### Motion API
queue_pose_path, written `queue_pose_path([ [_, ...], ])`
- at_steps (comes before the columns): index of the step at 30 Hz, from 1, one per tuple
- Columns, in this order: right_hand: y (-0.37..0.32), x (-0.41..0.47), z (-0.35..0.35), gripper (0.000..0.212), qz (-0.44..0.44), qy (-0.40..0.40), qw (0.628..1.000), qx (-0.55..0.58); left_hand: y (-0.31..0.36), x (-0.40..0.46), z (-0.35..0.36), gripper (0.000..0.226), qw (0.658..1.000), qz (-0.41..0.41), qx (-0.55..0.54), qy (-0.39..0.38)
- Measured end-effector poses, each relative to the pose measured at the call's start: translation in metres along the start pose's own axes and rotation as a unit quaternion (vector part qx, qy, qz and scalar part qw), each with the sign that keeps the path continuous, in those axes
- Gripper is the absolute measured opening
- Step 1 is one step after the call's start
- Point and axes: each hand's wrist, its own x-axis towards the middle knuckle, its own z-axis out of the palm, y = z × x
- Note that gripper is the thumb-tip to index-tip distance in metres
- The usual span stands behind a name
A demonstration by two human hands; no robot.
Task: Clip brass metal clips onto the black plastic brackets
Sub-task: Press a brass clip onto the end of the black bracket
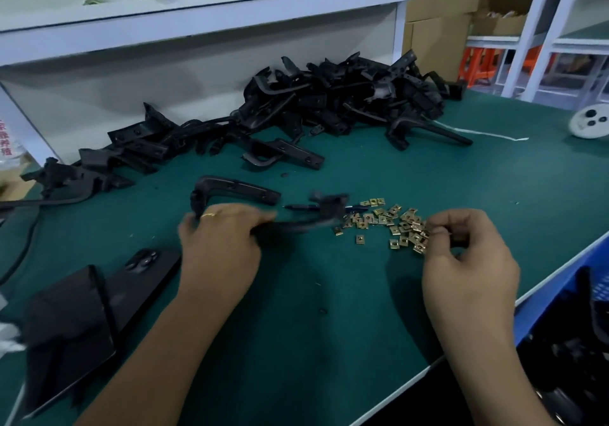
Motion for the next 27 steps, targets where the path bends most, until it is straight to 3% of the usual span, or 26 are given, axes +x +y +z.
queue_pose_path([
  [2, -0.001, -0.001, 0.000, 0.014, -0.007, -0.013, 1.000, -0.009, -0.011, 0.000, -0.002, 0.069, 0.983, -0.031, 0.148, -0.108],
  [3, -0.001, -0.002, 0.001, 0.013, -0.008, -0.021, 1.000, -0.013, -0.014, 0.002, 0.000, 0.076, 0.975, -0.037, 0.160, -0.151],
  [6, 0.001, -0.002, 0.002, 0.012, -0.027, -0.046, 0.998, -0.034, -0.013, 0.008, 0.005, 0.086, 0.970, -0.066, 0.029, -0.231],
  [8, 0.004, -0.001, 0.003, 0.012, -0.055, -0.072, 0.994, -0.066, -0.009, 0.008, 0.009, 0.080, 0.962, -0.069, -0.021, -0.262],
  [11, 0.004, -0.006, 0.005, 0.017, -0.132, -0.118, 0.967, -0.181, -0.007, -0.001, 0.016, 0.091, 0.966, -0.057, -0.013, -0.252],
  [13, 0.001, -0.012, 0.008, 0.024, -0.194, -0.151, 0.923, -0.295, -0.005, -0.005, 0.019, 0.093, 0.973, -0.056, 0.001, -0.225],
  [17, -0.002, -0.015, 0.011, 0.026, -0.236, -0.191, 0.893, -0.332, 0.000, -0.007, 0.018, 0.036, 0.993, -0.032, 0.029, -0.110],
  [20, -0.002, -0.013, 0.010, 0.018, -0.243, -0.179, 0.899, -0.317, 0.003, -0.008, 0.016, 0.014, 0.998, -0.005, 0.005, -0.070],
  [24, -0.003, -0.011, 0.011, 0.016, -0.248, -0.181, 0.907, -0.290, 0.015, -0.012, 0.018, 0.053, 0.993, 0.021, 0.090, -0.076],
  [27, -0.004, -0.011, 0.011, 0.016, -0.248, -0.196, 0.907, -0.278, 0.018, -0.015, 0.017, 0.058, 0.992, 0.036, 0.116, -0.038],
])
